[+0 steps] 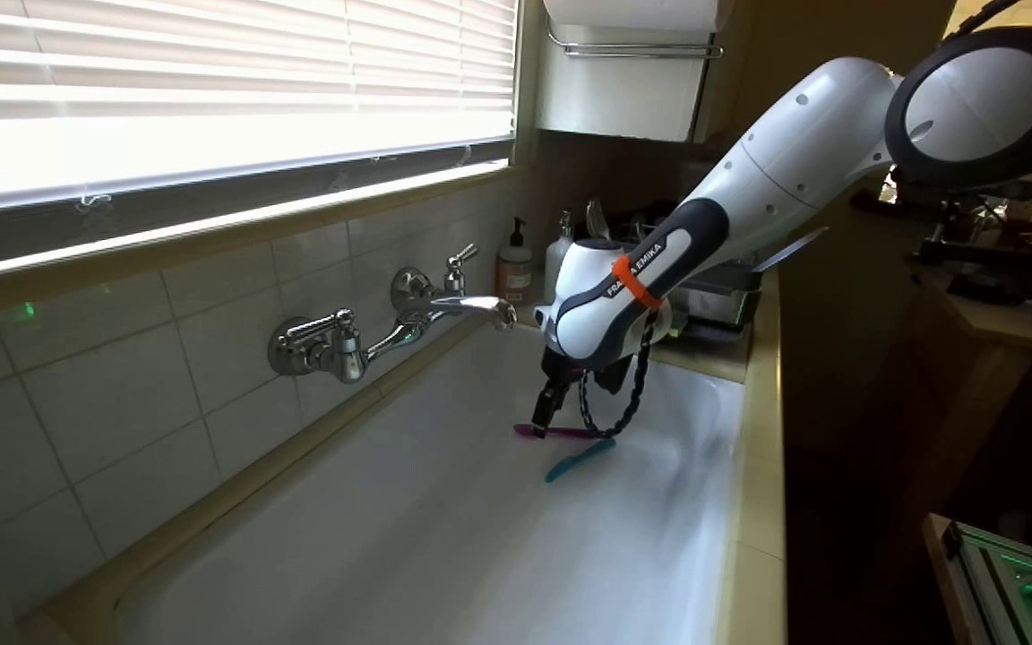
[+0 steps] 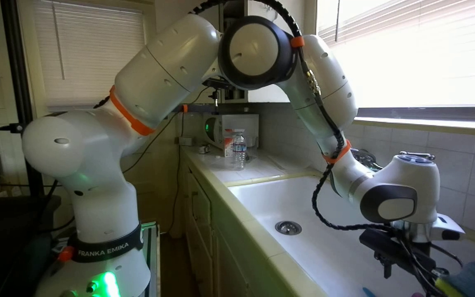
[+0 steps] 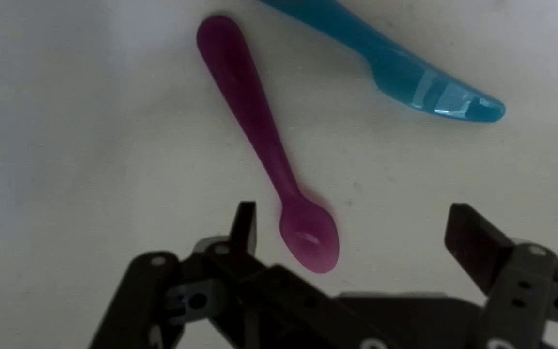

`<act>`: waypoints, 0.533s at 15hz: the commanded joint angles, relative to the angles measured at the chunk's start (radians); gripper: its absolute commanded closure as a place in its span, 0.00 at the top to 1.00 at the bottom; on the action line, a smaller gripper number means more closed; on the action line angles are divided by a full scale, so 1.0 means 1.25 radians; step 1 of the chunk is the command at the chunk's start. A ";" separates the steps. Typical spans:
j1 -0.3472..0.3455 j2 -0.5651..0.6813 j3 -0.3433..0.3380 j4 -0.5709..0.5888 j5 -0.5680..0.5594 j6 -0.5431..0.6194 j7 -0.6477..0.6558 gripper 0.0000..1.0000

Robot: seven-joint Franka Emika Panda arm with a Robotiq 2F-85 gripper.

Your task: Put the spoon on the drying rack

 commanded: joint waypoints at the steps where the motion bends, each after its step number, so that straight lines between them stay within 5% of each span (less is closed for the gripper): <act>1: -0.012 0.064 0.003 0.056 -0.016 0.044 -0.061 1.00; 8: -0.032 0.118 0.021 0.107 -0.015 0.066 -0.114 1.00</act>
